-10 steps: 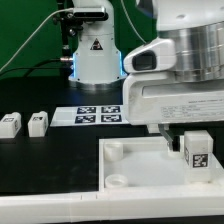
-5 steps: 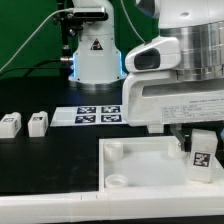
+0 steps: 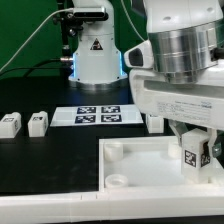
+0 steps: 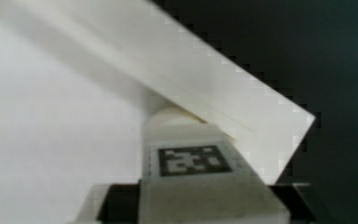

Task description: Assemble one leg

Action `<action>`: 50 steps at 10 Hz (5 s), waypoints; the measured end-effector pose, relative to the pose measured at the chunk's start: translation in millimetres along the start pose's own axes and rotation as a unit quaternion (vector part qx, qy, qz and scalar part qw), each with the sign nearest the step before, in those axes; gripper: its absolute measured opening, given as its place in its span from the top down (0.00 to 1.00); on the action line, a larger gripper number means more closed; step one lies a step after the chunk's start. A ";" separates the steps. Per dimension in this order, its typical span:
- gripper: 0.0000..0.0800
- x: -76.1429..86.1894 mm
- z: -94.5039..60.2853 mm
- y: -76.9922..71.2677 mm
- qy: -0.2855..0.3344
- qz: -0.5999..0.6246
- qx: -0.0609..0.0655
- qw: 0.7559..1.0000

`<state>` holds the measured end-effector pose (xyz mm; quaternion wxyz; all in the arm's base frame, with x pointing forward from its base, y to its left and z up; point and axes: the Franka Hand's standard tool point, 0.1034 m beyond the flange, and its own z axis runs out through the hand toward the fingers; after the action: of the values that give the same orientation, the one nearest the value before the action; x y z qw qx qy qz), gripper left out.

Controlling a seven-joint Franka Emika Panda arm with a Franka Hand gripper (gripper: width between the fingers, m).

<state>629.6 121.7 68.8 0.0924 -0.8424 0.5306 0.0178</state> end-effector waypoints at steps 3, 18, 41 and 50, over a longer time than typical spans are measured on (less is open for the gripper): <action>0.63 -5.4 2.5 -1.7 -0.022 0.223 0.008 0.975; 0.22 -1.3 3.6 1.9 0.018 -0.463 -0.030 0.886; 0.19 -4.5 -1.4 1.9 0.012 -0.255 -0.004 0.967; 0.19 -13.8 -20.7 -2.9 0.009 -0.288 -0.013 0.957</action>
Offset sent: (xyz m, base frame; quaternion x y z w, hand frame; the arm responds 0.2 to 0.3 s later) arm 0.0000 0.0000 0.0000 0.0000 0.0000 0.1790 0.9838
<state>624.7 131.6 91.3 0.0777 -0.9609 0.2657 -0.0106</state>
